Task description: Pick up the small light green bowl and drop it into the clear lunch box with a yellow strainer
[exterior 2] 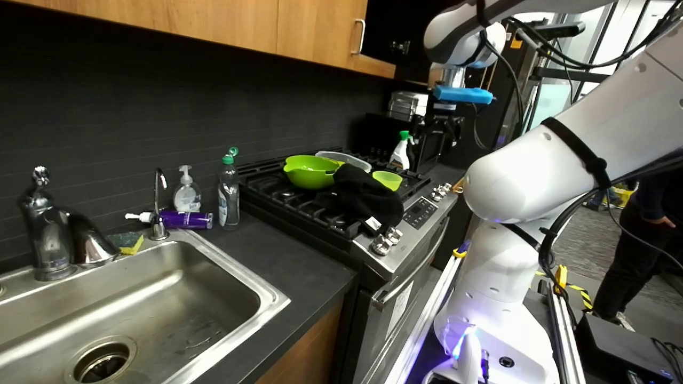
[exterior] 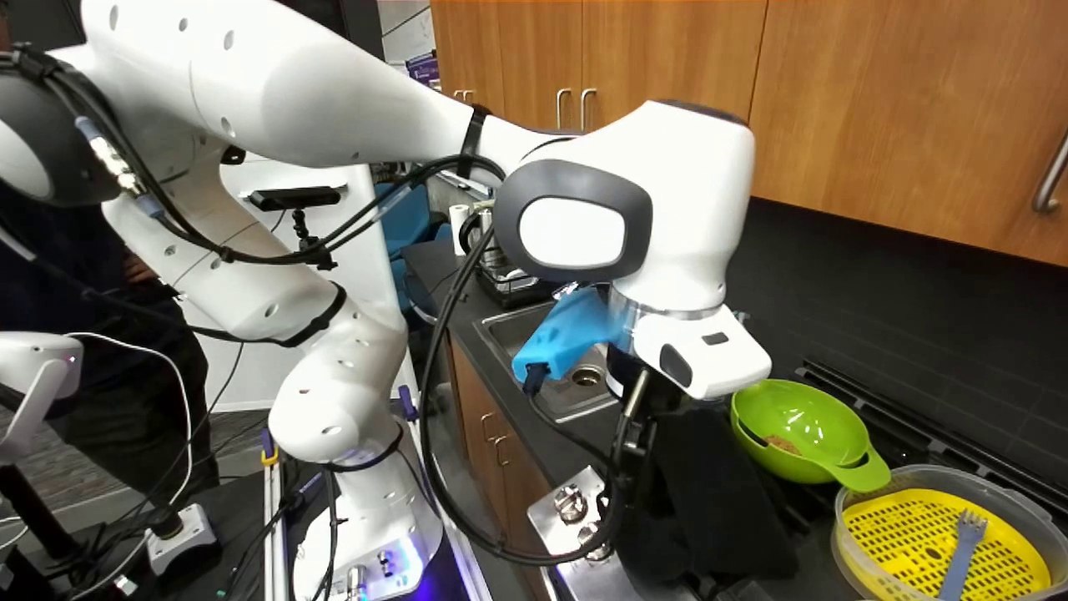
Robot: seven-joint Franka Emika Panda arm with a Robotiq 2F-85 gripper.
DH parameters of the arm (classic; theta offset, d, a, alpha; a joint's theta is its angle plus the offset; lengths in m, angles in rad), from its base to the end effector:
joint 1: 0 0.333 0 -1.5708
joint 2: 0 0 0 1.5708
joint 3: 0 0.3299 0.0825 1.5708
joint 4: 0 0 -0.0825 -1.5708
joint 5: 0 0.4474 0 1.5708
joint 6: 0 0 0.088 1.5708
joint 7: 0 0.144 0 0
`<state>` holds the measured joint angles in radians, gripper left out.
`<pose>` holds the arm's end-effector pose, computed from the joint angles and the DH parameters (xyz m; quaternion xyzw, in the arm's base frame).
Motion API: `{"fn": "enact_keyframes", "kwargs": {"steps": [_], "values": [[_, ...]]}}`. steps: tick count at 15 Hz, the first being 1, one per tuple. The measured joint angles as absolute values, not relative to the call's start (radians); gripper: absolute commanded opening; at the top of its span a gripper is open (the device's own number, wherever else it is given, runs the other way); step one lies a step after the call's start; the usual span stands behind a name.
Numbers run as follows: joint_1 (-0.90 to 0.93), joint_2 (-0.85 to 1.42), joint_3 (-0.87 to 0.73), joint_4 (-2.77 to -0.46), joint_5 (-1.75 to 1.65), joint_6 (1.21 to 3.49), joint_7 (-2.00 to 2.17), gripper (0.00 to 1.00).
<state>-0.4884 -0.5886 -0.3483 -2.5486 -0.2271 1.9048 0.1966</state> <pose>0.2678 -0.3176 0.3962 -0.9025 0.4290 0.0387 0.0008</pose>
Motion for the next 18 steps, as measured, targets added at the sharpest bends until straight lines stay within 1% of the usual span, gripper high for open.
{"fn": "enact_keyframes", "kwargs": {"steps": [5,7,13,18], "values": [[-0.391,-0.518,-0.344,-2.579,0.013,1.936,0.186,1.00],[-0.365,-0.489,-0.327,-2.577,0.036,1.954,0.187,1.00],[-0.367,-0.472,-0.318,-2.580,0.038,1.972,0.192,1.00],[-0.369,-0.357,-0.302,-2.556,0.038,2.240,0.291,1.00]]}}
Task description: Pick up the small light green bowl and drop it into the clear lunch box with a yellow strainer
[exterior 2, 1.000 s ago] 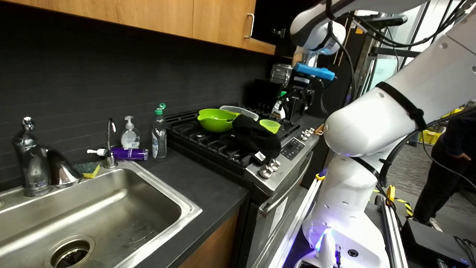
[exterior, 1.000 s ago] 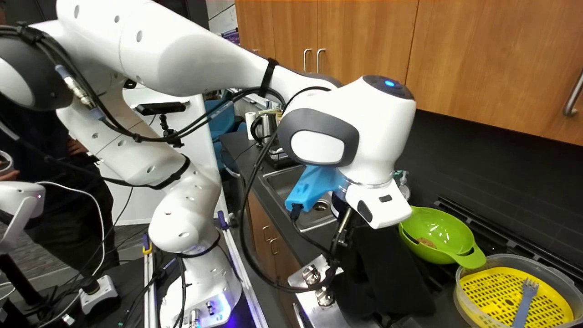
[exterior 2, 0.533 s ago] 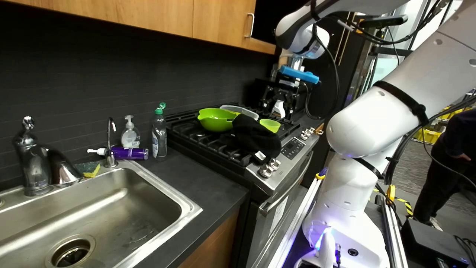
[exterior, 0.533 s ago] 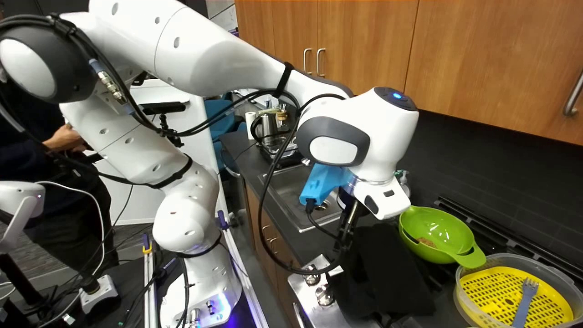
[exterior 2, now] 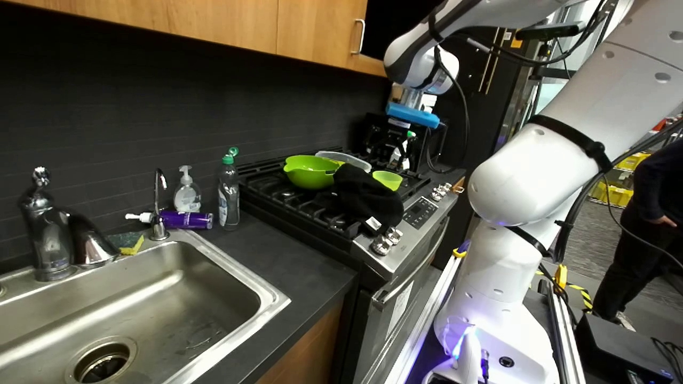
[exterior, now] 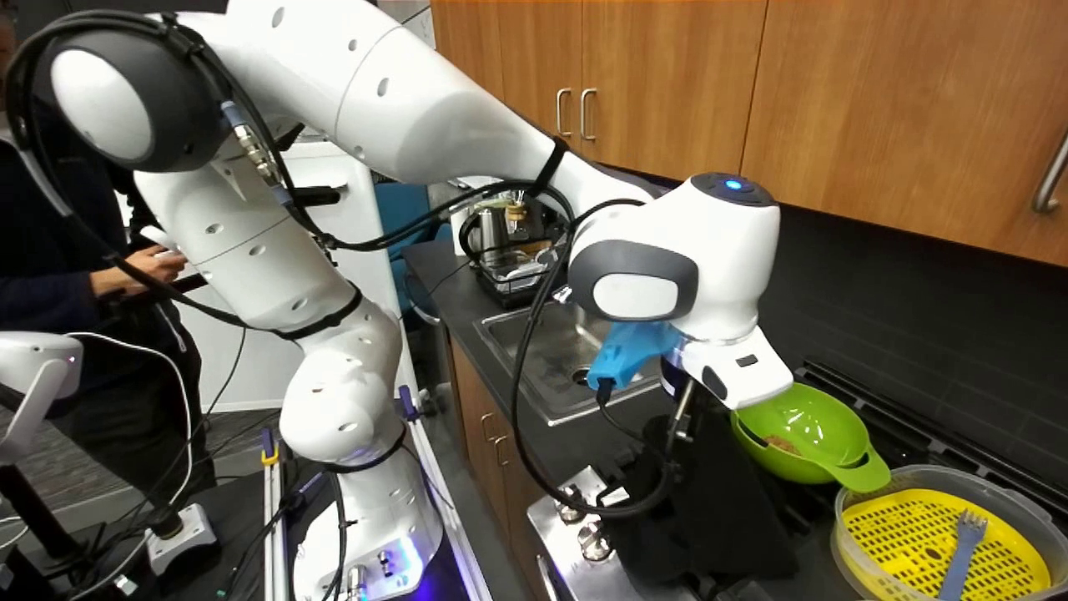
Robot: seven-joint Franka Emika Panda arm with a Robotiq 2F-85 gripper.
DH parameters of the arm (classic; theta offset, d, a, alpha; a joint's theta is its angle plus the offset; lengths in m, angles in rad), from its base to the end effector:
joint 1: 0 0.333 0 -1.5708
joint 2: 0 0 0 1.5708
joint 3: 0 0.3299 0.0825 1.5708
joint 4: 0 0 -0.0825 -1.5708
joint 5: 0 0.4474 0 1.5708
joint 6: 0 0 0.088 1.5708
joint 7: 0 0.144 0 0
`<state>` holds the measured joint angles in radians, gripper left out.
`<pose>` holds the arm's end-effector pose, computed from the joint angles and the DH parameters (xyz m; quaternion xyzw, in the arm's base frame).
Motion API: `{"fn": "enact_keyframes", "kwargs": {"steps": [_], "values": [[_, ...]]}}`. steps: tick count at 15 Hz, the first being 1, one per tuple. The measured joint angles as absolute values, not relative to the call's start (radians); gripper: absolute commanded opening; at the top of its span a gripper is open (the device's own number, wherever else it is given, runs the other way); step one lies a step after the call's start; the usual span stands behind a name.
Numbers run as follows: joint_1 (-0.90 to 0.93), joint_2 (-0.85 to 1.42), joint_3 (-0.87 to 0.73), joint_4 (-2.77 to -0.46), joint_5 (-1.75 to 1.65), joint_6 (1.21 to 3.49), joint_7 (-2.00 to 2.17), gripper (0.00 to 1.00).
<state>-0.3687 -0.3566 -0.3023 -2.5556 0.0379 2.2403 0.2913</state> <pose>0.3722 -0.2812 0.3279 -0.8829 0.4646 -0.0244 0.0637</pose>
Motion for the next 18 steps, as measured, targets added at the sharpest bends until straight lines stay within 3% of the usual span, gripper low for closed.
{"fn": "enact_keyframes", "kwargs": {"steps": [7,12,18], "values": [[-0.473,-0.160,-0.336,-2.483,0.009,2.621,0.433,1.00],[-0.547,-0.053,-0.416,-2.398,-0.011,2.645,0.510,1.00],[-0.510,0.031,-0.423,-2.348,-0.012,2.644,0.610,1.00]]}}
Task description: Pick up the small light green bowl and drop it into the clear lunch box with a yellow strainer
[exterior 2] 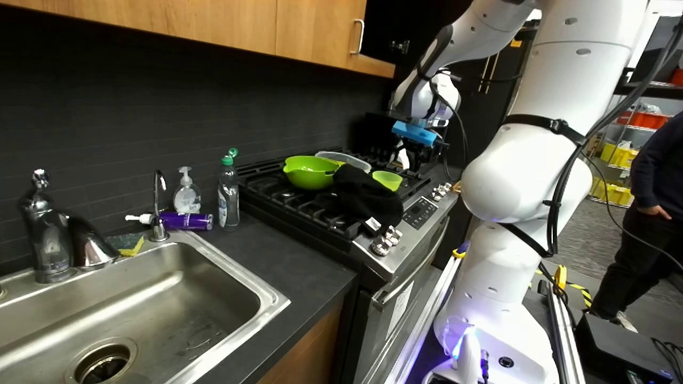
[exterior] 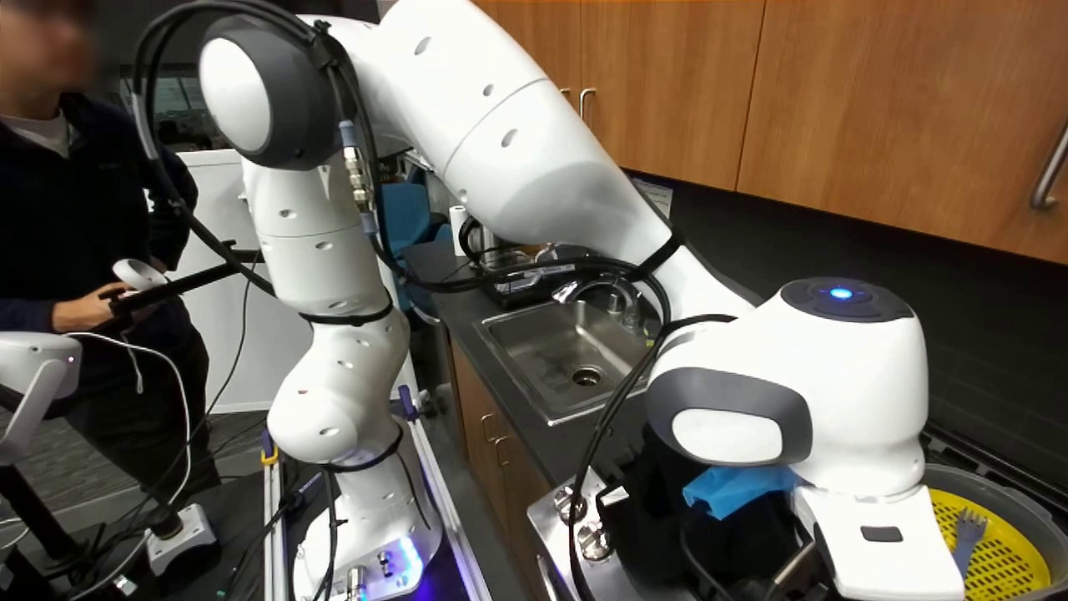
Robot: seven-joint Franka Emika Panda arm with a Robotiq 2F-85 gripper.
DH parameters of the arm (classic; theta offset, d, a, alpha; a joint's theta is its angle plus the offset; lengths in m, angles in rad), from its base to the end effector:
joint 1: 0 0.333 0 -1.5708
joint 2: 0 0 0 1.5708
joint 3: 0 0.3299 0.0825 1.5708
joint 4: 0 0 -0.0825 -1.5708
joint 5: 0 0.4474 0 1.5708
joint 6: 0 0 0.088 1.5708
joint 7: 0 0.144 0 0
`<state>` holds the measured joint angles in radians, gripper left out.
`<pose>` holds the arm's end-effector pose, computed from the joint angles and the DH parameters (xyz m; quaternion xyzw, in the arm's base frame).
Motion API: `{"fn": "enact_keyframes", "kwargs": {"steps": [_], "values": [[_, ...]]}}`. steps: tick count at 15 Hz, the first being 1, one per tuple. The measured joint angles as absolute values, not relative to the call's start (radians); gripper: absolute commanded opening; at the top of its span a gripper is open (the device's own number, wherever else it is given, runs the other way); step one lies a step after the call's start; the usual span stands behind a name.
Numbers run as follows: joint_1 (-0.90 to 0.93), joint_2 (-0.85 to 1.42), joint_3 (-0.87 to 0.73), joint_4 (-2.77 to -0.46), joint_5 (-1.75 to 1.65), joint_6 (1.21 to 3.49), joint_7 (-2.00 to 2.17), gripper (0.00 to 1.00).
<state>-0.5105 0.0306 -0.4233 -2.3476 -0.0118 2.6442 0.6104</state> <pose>0.3472 -0.4701 0.2798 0.7139 -0.6872 0.1306 0.0311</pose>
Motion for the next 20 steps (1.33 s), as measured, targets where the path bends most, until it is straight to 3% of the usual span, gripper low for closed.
{"fn": "enact_keyframes", "kwargs": {"steps": [13,20], "values": [[-0.441,0.342,-0.504,-2.133,-0.010,2.629,0.695,1.00],[-0.434,0.401,-0.521,-2.103,0.008,2.586,0.714,0.98]]}}
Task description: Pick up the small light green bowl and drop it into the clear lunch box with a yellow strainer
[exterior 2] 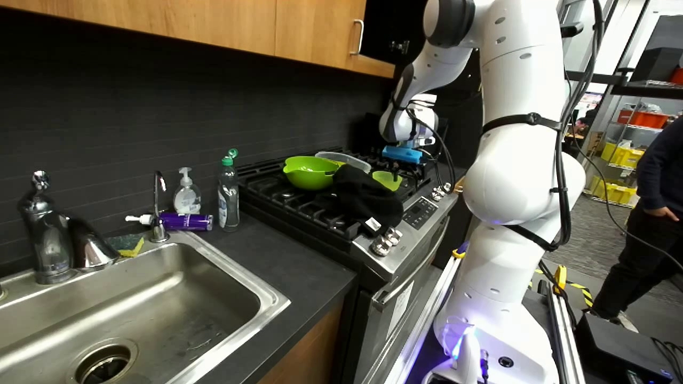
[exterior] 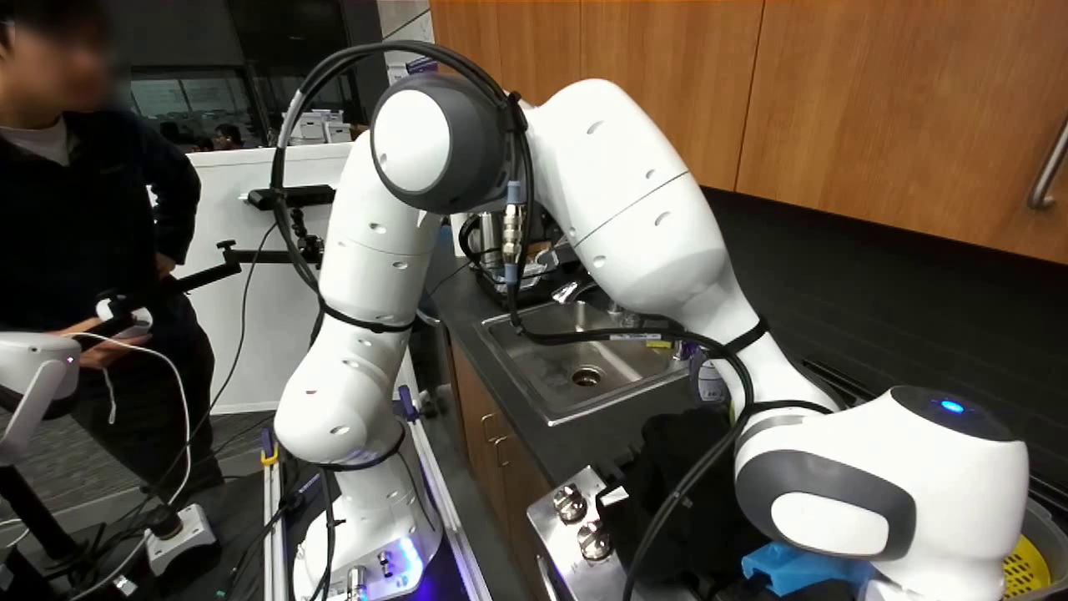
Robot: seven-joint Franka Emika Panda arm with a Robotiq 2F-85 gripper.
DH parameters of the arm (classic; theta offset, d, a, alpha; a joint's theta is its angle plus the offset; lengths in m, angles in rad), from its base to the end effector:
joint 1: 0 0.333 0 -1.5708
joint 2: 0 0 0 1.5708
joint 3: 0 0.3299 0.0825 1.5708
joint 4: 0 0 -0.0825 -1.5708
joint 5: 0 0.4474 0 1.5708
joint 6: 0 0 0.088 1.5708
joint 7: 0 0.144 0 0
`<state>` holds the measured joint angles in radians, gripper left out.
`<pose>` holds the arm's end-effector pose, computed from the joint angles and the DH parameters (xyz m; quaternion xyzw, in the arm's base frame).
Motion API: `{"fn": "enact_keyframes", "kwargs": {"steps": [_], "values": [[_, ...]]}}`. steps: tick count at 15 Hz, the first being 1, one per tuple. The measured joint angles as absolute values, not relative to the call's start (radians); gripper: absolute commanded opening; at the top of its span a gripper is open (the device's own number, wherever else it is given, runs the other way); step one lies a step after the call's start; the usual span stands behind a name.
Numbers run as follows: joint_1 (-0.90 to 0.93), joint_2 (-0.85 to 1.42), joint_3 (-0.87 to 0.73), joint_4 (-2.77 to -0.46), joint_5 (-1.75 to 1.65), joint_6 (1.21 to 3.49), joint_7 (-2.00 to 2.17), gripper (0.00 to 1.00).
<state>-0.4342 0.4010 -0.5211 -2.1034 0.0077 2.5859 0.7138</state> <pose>0.3679 -0.5298 0.1916 0.6821 -0.7221 0.0549 0.1014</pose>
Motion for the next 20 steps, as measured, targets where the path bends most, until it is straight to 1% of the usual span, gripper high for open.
{"fn": "enact_keyframes", "kwargs": {"steps": [1,3,4,6,7,12,13,16,17,20], "values": [[-0.432,0.402,-0.521,-2.103,0.008,2.581,0.717,0.74],[-0.428,0.402,-0.521,-2.104,0.009,2.570,0.718,0.71],[-0.428,0.402,-0.520,-2.104,0.011,2.566,0.718,0.65],[-0.424,0.402,-0.519,-2.106,0.018,2.560,0.718,0.49],[-0.423,0.402,-0.518,-2.107,0.024,2.557,0.718,0.39],[-0.420,0.401,-0.520,-2.106,0.031,2.551,0.723,0.02],[-0.420,0.399,-0.523,-2.104,0.031,2.551,0.724,0.00],[-0.420,0.385,-0.541,-2.092,0.030,2.558,0.725,0.02],[-0.420,0.375,-0.549,-2.087,0.029,2.562,0.725,0.00],[-0.420,0.338,-0.568,-2.077,0.029,2.578,0.724,0.01]]}}
